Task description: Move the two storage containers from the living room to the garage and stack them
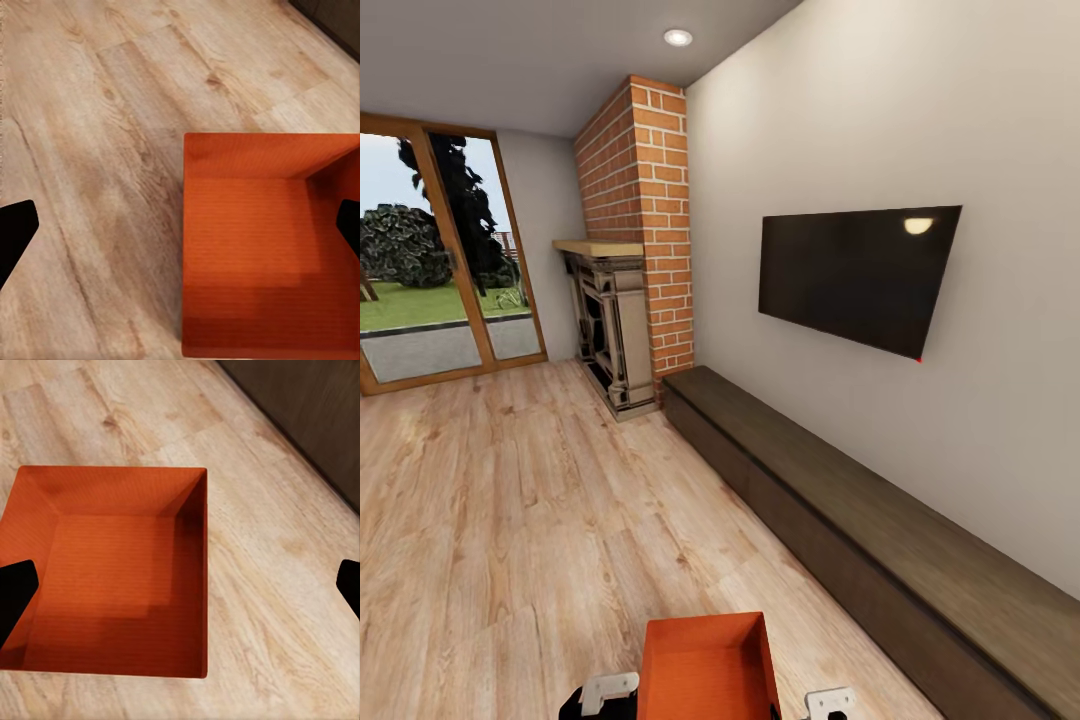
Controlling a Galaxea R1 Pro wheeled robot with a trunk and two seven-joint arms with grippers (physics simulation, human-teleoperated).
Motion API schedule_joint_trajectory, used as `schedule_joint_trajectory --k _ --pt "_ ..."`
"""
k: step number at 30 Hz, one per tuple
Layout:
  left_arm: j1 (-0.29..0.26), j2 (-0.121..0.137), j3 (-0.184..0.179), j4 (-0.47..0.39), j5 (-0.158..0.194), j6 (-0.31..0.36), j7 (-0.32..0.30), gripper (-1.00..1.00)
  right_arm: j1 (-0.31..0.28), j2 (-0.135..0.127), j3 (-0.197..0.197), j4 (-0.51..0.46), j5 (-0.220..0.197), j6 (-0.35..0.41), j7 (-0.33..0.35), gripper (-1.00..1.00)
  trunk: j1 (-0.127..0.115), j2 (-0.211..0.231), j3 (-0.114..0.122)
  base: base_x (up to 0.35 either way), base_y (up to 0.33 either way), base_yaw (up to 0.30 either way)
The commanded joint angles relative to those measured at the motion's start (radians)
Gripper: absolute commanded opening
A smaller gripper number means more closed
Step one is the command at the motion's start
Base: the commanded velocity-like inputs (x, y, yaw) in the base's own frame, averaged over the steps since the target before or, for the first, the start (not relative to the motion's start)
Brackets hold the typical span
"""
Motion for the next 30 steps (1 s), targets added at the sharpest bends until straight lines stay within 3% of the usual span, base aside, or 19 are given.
schedule_joint_trajectory --k 1,15,30 --pt "-0.001 0.001 -0.009 0.001 0.010 -0.004 0.006 1.00 -0.001 0.000 0.005 0.001 0.004 -0.002 -0.007 1.00 0.000 -0.001 -0.001 0.000 0.000 0.000" --pt "-0.001 -0.001 -0.017 0.000 0.000 -0.005 0.002 1.00 0.005 -0.001 0.005 0.001 0.004 -0.002 -0.007 1.00 0.000 -0.001 -0.001 0.100 0.000 0.000" --pt "-0.001 -0.002 -0.016 0.001 0.002 -0.005 0.003 1.00 0.005 0.000 0.006 0.001 0.004 -0.002 -0.007 1.00 0.000 -0.001 -0.001 0.011 0.000 0.000"
